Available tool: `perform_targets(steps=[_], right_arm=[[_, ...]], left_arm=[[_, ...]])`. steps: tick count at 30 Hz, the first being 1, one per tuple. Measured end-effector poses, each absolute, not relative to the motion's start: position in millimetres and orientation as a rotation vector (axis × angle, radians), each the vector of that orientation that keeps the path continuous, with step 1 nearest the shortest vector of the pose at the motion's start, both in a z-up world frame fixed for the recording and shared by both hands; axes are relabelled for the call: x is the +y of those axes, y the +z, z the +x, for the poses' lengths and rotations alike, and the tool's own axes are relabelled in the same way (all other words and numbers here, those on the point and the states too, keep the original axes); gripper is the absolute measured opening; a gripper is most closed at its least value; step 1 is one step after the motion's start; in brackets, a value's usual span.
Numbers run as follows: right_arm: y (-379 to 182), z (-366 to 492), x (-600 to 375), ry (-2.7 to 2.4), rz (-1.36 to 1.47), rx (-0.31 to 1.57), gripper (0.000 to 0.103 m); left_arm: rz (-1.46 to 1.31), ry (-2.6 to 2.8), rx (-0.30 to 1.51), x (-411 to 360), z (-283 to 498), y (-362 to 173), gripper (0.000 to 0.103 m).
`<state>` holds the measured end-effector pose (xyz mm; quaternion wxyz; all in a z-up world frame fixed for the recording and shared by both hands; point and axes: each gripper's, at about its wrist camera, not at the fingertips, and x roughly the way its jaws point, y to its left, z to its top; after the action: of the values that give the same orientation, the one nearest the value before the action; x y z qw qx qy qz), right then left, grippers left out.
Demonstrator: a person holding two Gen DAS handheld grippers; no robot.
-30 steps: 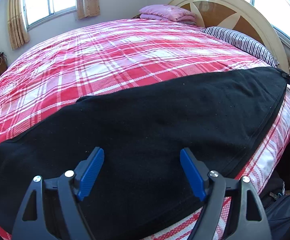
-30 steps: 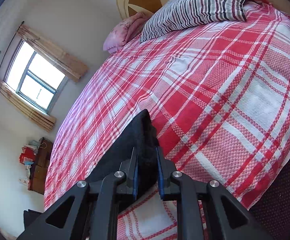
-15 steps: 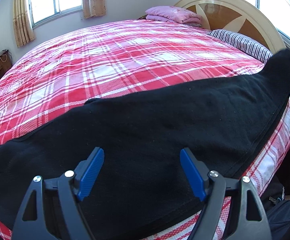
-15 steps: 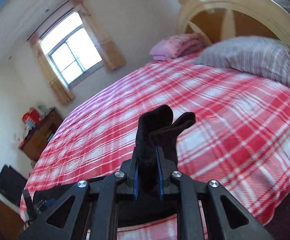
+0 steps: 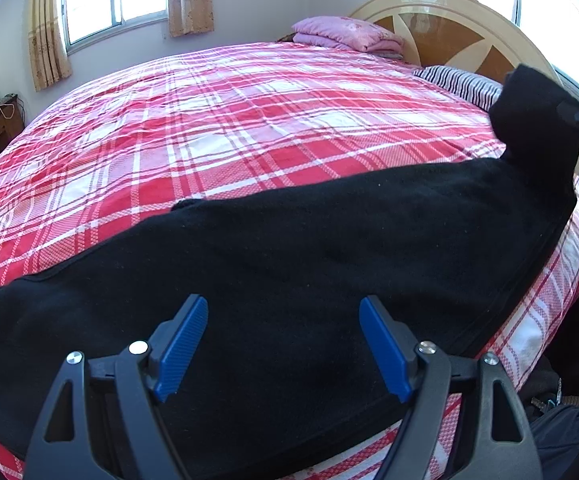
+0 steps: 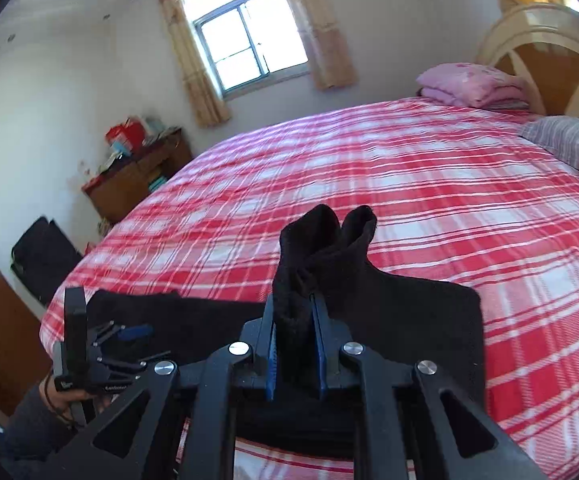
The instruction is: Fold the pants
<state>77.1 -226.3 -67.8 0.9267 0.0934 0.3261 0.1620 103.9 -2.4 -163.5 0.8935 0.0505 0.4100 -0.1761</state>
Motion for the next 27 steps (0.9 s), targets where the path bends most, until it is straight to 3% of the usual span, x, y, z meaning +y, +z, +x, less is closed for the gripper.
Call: perform_targets(steps=[10,12,14,19,23,27], right_arm=[[-143.4,95.5,-131.2,0.422,-0.054,0.860,0.019],[-155.1,93.8,-121.0,0.463,-0.101,0.918,0.047],[-149.5,80.6,-122.3,0.514,-0.136,0.896,0.055],[-111.3,55.1,-181.7,0.459,-0.134,0.774,0.055],[-98.4,62.1,-260.7,0.278,0.056,0.728,0.055],[-110.2,78.0,-317.2,0.136,0.257,0.759,0.055]], left_arm=[[0.018,-0.438,0.850,-3.1,104.2,-161.7,0.081],[-0.038,-0.488,0.858,-4.1,104.6,-161.1,0.081],[-0.071,-0.535,0.865,-9.8,105.1,-160.8,0.081],[-0.078,-0.651,0.889,-40.3,106.2,-158.5,0.081],[-0.041,-0.716,0.922,-74.3,114.4,-158.4,0.081],[-0.040,-0.752,0.944,-95.9,123.5,-155.5,0.065]])
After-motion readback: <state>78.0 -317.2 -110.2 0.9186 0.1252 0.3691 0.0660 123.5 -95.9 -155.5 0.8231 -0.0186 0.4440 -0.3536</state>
